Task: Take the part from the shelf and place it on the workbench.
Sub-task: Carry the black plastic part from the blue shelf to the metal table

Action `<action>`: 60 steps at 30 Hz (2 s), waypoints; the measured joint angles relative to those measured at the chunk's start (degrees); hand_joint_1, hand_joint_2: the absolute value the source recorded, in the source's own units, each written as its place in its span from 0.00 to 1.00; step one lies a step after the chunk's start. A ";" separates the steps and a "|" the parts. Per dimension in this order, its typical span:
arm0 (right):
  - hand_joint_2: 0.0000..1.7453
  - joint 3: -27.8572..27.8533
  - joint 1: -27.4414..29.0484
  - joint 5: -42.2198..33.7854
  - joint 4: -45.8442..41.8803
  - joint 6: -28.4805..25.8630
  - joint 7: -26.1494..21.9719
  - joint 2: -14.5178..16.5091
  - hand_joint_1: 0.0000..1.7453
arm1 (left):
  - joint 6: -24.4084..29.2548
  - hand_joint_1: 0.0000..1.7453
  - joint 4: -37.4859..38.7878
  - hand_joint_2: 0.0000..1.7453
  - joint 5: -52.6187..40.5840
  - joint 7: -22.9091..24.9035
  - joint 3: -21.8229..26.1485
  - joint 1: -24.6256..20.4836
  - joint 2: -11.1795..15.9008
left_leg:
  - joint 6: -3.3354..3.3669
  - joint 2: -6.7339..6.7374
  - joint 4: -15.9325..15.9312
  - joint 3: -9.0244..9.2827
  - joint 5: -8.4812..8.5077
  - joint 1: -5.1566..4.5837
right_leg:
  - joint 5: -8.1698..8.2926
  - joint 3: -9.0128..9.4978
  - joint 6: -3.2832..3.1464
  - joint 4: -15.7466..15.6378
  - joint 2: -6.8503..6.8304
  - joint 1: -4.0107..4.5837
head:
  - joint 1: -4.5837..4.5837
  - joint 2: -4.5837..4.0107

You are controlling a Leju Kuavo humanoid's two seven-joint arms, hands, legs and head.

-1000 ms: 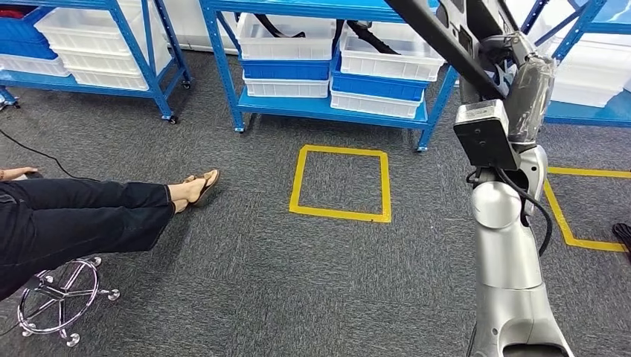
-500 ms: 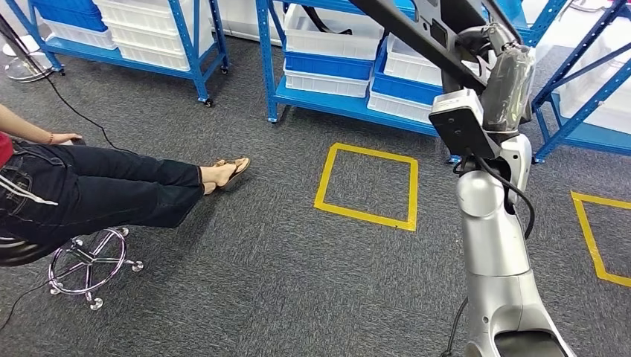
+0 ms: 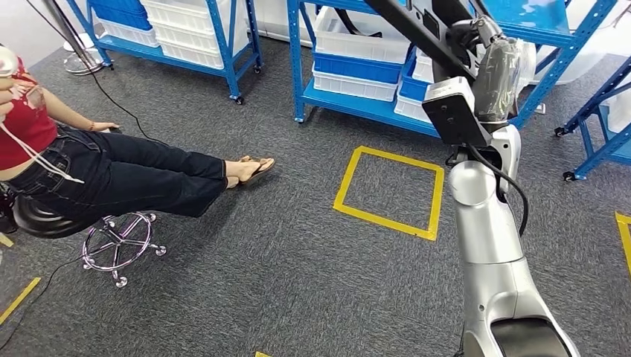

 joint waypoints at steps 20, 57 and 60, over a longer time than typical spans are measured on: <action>1.00 -0.33 2.33 -3.09 0.90 -0.96 -1.63 -1.49 1.00 | 1.12 0.00 0.02 1.00 -1.04 0.01 0.39 -0.49 0.04 | 3.15 -3.90 -16.18 7.80 7.78 -0.58 | -1.53 -1.95 2.67 3.55 3.13 0.31 | 0.27 0.00; 1.00 -11.97 23.62 -4.61 -21.72 -5.88 -3.00 -3.98 1.00 | 2.33 0.00 0.00 1.00 -3.38 0.98 0.60 -0.33 1.43 | 0.97 -3.16 -13.76 7.49 5.13 -0.30 | 0.63 0.05 0.12 -0.28 2.39 -0.01 | 0.23 0.00; 1.00 -12.33 24.74 -3.37 -22.81 -4.68 -1.94 -3.59 1.00 | 2.83 0.00 0.01 1.00 -4.05 2.09 0.60 -0.62 1.43 | 0.47 -0.20 -2.86 2.74 -0.70 -0.16 | 0.67 -0.16 -0.61 -0.29 0.45 0.29 | 0.11 0.00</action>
